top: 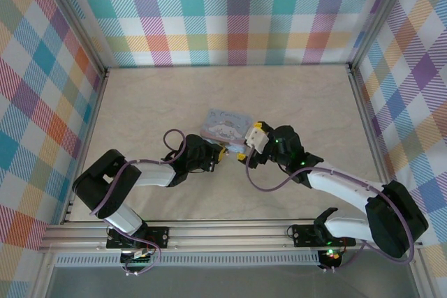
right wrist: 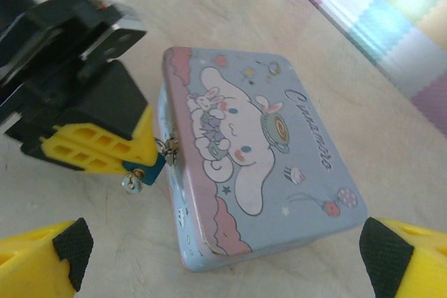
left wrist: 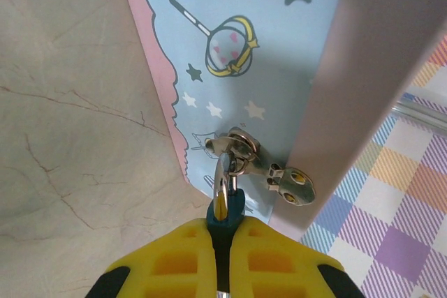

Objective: Unlock the padlock with the key

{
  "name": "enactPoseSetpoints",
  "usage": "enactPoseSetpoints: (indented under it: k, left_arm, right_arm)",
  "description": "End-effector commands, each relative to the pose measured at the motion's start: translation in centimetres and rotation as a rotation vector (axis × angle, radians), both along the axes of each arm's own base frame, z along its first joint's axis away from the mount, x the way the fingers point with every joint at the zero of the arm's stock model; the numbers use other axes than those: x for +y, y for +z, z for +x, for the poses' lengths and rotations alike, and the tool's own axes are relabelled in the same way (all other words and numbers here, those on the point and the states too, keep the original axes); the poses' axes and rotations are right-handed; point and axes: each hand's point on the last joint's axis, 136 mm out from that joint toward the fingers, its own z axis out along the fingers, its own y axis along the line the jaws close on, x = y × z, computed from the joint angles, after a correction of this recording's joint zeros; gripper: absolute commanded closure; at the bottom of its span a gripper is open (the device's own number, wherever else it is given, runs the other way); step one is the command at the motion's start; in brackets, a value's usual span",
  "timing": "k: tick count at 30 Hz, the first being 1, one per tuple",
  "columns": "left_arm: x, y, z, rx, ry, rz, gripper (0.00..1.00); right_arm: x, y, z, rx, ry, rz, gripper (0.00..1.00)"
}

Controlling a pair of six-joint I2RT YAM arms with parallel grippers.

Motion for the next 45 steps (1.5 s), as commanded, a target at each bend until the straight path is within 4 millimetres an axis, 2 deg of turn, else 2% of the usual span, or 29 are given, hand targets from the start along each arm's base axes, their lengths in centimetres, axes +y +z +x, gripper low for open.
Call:
enactPoseSetpoints:
  k: [1,6,8,15,20,25,31,45]
  left_arm:
    - [-0.6,1.2,0.1,-0.004,-0.002,-0.022,1.00]
    - [-0.6,1.3,0.1,-0.005,-0.003,-0.023,1.00]
    - [-0.6,1.4,0.1,-0.006,-0.003,-0.024,1.00]
    - [-0.5,1.3,0.0,-0.006,-0.004,-0.022,1.00]
    - [-0.5,1.5,0.1,-0.010,-0.001,-0.021,1.00]
    - [-0.3,1.6,0.0,-0.012,0.002,-0.016,1.00]
    - [-0.3,1.6,0.0,-0.011,0.003,-0.013,1.00]
    - [-0.3,1.7,0.0,-0.011,0.001,-0.010,1.00]
  right_arm:
    - [0.8,-0.9,-1.8,-0.100,0.155,-0.105,0.00]
    - [1.6,-2.3,-2.4,-0.119,0.211,-0.182,0.01]
    - [2.1,-3.0,-2.4,-0.113,0.216,-0.213,0.07]
    - [4.3,-4.1,-1.9,-0.108,0.219,-0.257,0.16]
    - [5.1,-4.6,-1.4,-0.109,0.220,-0.265,0.28]
    - [5.1,-5.4,-1.2,-0.111,0.209,-0.271,0.40]
    - [5.5,-5.1,-0.8,-0.110,0.190,-0.248,0.52]
    - [6.7,-5.9,-0.4,-0.125,0.198,-0.262,0.62]
